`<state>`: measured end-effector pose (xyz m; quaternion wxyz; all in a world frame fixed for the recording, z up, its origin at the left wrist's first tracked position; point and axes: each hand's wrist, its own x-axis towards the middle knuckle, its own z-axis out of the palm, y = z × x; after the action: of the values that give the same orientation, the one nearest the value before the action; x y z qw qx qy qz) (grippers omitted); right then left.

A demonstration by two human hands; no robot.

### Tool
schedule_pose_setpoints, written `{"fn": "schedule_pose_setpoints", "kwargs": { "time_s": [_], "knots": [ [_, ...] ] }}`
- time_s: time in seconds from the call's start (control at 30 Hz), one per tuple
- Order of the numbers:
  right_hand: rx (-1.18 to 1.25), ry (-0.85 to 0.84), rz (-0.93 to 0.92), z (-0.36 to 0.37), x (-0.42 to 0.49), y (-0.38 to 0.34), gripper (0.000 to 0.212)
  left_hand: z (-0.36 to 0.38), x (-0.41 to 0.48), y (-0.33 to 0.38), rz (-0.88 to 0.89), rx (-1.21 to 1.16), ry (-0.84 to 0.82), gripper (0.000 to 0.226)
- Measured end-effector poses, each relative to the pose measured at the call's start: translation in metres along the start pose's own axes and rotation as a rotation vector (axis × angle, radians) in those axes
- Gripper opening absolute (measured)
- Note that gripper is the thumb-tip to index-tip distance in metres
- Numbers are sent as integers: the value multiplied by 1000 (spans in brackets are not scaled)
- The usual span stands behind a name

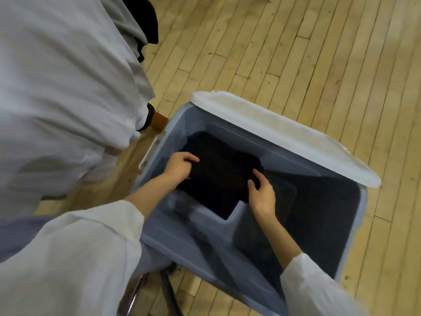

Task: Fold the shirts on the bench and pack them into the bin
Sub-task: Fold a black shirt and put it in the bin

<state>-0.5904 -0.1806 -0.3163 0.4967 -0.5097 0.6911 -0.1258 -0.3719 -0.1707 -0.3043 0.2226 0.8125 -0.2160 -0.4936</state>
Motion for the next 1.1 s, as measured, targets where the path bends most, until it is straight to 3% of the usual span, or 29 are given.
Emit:
{"fn": "schedule_pose_setpoints", "kwargs": {
  "time_s": [0.07,0.17,0.23,0.33,0.47,0.6,0.67,0.73,0.8,0.87,0.93,1.1],
  "knots": [
    [2,-75,36,29,6,34,45,9,13,-26,-38,156,-58,36],
    [207,-177,373,72,16,87,47,14,30,-64,-186,294,-155,50],
    [329,-131,579,90,22,115,41,13,38,-86,-277,324,-199,42],
    [253,-40,648,105,33,138,42,14,47,-108,-396,243,-206,23],
    [12,-119,562,113,42,140,37,21,62,-112,-517,-88,-228,33],
    [-18,-54,548,120,41,134,35,36,76,-111,-510,-102,-267,49],
    [-290,75,384,123,37,131,48,44,77,-112,-391,164,-259,55],
    [-514,194,11,126,45,125,60,50,72,-112,-155,621,-212,54],
    [-621,116,-268,132,66,113,67,54,66,-111,105,935,-233,54],
    [-685,-47,-292,136,89,99,77,59,66,-115,228,1117,-397,57],
    [-746,-134,-209,137,108,91,91,56,68,-120,154,1176,-551,56],
    [-741,-74,-94,139,114,91,114,43,75,-135,110,1142,-698,58]
  ]
}}
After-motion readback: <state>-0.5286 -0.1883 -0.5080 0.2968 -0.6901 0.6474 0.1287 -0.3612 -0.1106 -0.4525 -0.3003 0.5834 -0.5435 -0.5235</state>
